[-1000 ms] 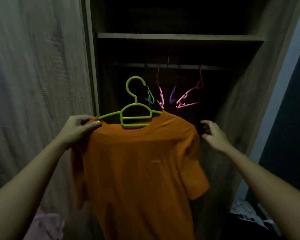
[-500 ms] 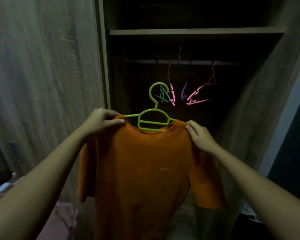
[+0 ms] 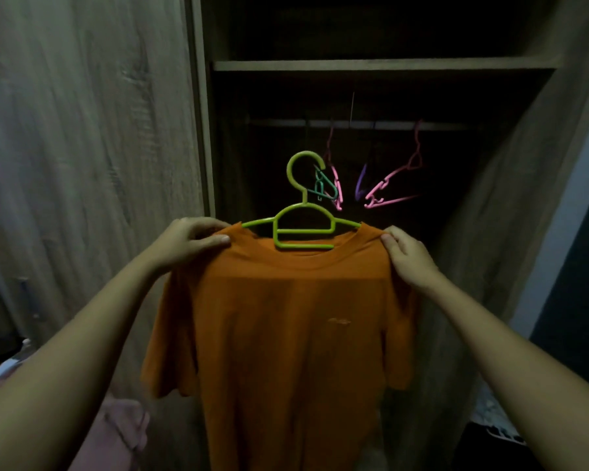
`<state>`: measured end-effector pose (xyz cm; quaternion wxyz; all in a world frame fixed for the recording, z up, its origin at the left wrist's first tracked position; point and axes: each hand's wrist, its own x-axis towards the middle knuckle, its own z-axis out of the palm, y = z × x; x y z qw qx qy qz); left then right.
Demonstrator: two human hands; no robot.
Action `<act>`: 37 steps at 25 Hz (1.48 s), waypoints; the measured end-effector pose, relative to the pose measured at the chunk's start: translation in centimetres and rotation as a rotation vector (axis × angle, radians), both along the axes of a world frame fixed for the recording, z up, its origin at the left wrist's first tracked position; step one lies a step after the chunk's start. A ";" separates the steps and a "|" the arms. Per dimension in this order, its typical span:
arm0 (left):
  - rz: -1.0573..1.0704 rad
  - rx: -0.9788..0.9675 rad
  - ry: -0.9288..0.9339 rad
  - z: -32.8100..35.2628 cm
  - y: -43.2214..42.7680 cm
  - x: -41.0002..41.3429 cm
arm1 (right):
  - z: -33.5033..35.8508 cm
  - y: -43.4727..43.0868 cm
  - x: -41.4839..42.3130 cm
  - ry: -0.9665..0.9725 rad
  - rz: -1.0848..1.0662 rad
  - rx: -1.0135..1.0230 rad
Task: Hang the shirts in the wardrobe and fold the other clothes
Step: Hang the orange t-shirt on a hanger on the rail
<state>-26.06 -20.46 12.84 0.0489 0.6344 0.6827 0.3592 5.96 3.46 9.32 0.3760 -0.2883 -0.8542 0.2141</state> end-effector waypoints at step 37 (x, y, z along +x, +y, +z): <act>0.173 0.110 0.018 3.0 -1.9 -3.4 | -0.9 0.6 4.2 0.340 0.035 -0.517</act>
